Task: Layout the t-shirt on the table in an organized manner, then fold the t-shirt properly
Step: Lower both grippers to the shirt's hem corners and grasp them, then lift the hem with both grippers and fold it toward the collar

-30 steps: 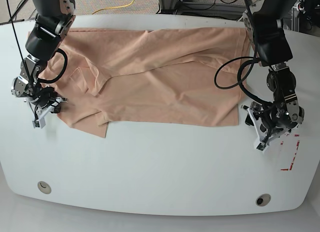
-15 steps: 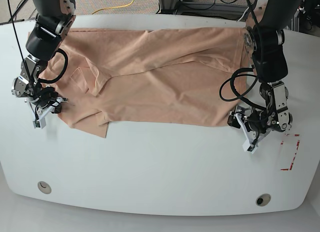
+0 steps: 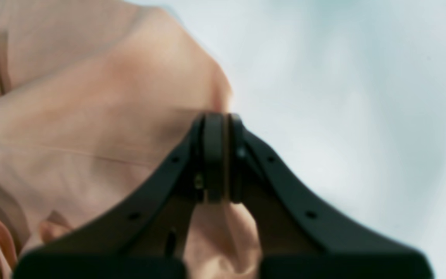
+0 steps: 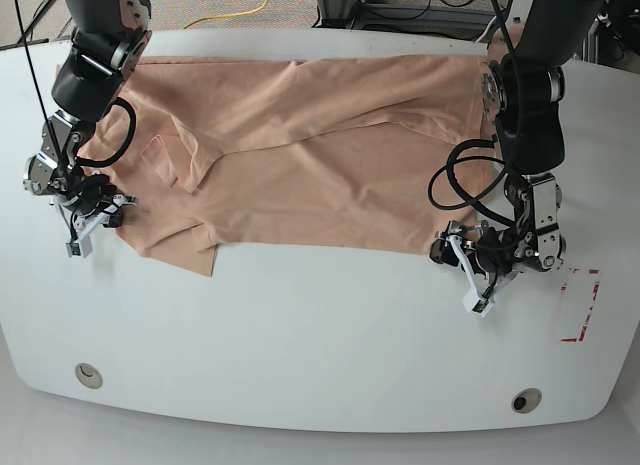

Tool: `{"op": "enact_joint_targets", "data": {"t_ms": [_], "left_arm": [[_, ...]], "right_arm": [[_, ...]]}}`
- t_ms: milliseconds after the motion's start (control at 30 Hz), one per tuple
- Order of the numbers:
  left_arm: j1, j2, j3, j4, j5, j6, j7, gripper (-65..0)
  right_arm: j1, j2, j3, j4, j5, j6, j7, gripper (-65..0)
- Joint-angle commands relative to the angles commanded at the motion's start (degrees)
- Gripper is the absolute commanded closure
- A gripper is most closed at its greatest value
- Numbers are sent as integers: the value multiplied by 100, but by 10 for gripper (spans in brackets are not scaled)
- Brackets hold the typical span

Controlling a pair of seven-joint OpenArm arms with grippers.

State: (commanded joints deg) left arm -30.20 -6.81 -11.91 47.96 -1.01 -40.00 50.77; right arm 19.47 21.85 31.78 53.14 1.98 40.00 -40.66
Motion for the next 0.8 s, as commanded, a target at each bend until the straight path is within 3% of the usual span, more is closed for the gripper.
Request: {"op": "enact_joint_targets", "data": {"t_ms": [367, 800], "left_arm": [[484, -211, 9, 1116, -18, 0, 554, -386], [624, -193, 62, 1134, -9, 0, 545, -386]], "right_arm": [[0, 0, 9, 0, 9, 0, 0, -17], [0, 0, 9, 0, 9, 0, 0, -17]]}}
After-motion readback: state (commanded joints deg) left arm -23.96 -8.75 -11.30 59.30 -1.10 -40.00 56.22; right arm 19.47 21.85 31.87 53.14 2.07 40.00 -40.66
